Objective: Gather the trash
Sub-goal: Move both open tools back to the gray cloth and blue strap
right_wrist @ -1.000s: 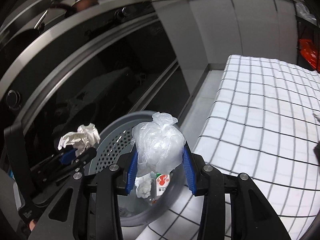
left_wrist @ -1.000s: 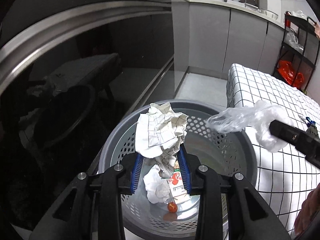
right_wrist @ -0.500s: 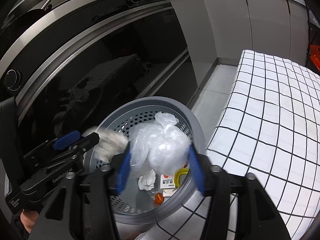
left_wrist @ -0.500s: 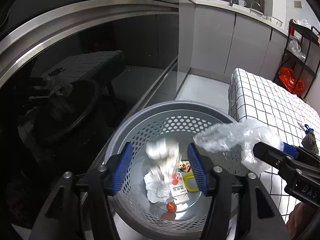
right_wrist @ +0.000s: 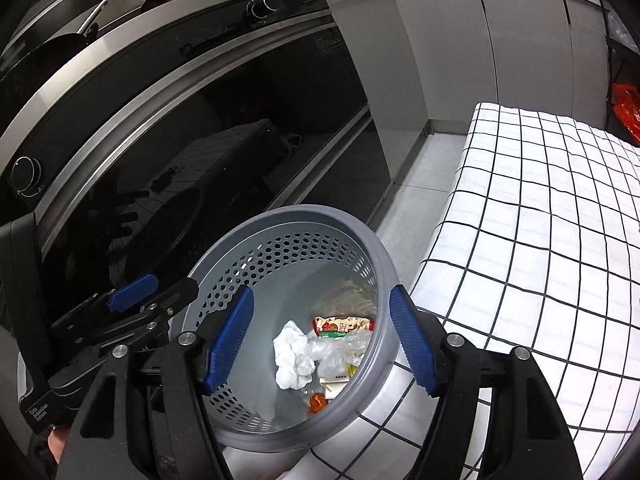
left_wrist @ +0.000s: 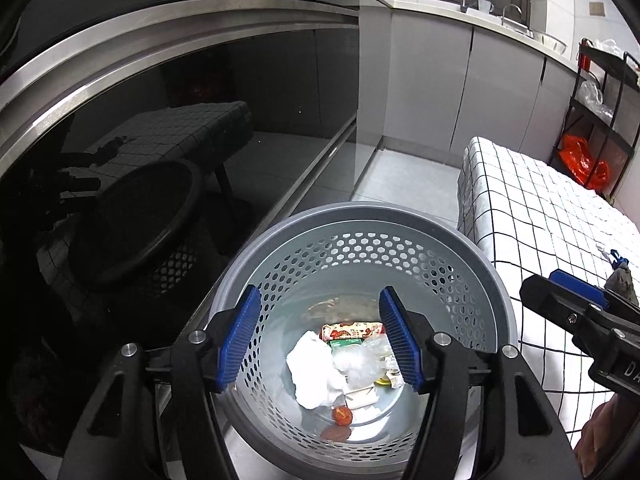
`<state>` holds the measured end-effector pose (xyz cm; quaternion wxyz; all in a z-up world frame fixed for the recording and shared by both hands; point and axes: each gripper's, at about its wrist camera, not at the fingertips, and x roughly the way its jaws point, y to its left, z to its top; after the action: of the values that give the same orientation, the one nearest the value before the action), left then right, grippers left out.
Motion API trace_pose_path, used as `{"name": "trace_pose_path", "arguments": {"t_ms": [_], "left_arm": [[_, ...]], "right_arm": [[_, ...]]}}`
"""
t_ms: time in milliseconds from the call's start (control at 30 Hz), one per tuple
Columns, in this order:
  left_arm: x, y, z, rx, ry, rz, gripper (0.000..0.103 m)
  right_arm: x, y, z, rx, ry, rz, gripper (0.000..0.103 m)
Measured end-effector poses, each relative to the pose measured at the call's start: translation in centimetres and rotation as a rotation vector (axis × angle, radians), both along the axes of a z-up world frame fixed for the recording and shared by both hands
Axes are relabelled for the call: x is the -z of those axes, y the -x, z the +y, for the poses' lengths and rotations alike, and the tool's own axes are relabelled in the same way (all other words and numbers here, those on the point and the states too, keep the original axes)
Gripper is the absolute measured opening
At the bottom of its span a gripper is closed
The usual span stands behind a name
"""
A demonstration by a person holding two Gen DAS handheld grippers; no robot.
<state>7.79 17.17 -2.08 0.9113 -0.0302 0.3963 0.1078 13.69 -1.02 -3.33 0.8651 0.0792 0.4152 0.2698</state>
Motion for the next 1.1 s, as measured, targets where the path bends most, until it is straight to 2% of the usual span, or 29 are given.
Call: {"name": "trace_pose_path", "arguments": {"t_ms": [133, 433, 733, 900, 1100], "left_arm": [[0.0, 0.0, -0.3, 0.004, -0.008, -0.003, 0.068], [0.0, -0.6, -2.6, 0.041, -0.016, -0.010, 0.071], [0.3, -1.4, -6.4, 0.091, -0.009, -0.018, 0.072], [-0.6, -1.4, -8.6, 0.133, 0.002, -0.047, 0.072], [-2.0, -0.7, -11.5, 0.183, -0.036, -0.093, 0.075]], "right_arm": [[-0.1, 0.3, -0.6, 0.014, 0.002, -0.002, 0.068], [-0.3, 1.5, -4.2, 0.090, 0.030, -0.008, 0.068], [-0.7, 3.1, -12.3, 0.235, 0.036, -0.007, 0.068], [-1.2, 4.5, -17.0, 0.317, 0.034, -0.015, 0.068], [-1.9, 6.0, -21.8, 0.400, 0.032, -0.031, 0.068]]}}
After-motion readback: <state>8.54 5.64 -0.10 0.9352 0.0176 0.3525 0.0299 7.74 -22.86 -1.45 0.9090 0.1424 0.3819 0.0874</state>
